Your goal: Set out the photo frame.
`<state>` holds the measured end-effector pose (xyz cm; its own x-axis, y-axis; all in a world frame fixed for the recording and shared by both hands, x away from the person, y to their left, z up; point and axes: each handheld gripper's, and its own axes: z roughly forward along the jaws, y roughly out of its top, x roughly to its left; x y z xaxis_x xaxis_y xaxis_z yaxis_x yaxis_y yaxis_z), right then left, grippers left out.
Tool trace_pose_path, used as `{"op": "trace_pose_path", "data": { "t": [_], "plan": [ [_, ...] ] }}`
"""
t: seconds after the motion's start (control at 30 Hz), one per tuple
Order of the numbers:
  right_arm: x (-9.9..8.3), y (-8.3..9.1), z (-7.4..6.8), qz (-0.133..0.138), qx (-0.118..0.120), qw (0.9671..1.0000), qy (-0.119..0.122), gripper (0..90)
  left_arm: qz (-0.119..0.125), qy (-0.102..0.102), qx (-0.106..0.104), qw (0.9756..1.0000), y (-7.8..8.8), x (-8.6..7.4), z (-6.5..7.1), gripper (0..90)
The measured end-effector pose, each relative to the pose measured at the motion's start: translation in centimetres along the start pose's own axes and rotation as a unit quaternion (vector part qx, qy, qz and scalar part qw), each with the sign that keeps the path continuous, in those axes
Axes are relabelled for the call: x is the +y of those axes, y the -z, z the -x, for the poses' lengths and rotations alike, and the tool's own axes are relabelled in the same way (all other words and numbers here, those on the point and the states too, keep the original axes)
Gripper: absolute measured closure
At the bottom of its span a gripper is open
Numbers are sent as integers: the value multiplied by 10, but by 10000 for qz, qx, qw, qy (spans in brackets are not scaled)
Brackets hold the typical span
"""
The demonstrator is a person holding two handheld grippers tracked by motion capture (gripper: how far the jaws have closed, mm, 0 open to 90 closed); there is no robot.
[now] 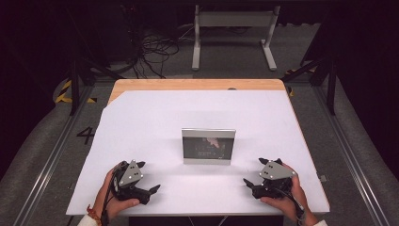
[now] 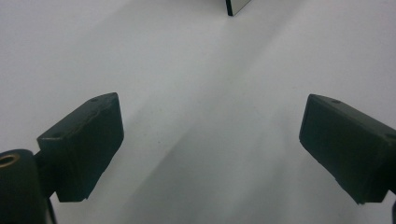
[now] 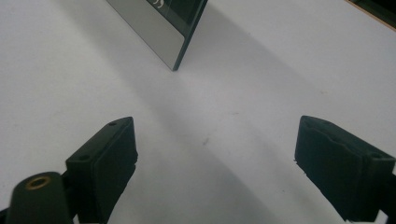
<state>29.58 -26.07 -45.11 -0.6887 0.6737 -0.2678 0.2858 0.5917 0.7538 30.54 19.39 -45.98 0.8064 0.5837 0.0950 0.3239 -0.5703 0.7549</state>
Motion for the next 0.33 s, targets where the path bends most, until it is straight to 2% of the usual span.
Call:
{"op": "trace_pose_path", "data": {
  "t": [0.33],
  "plan": [
    [-1,-2,1,-37,4,10000,23,137,-22,2,-3,10000,-4,2,0,70]
  ]
}}
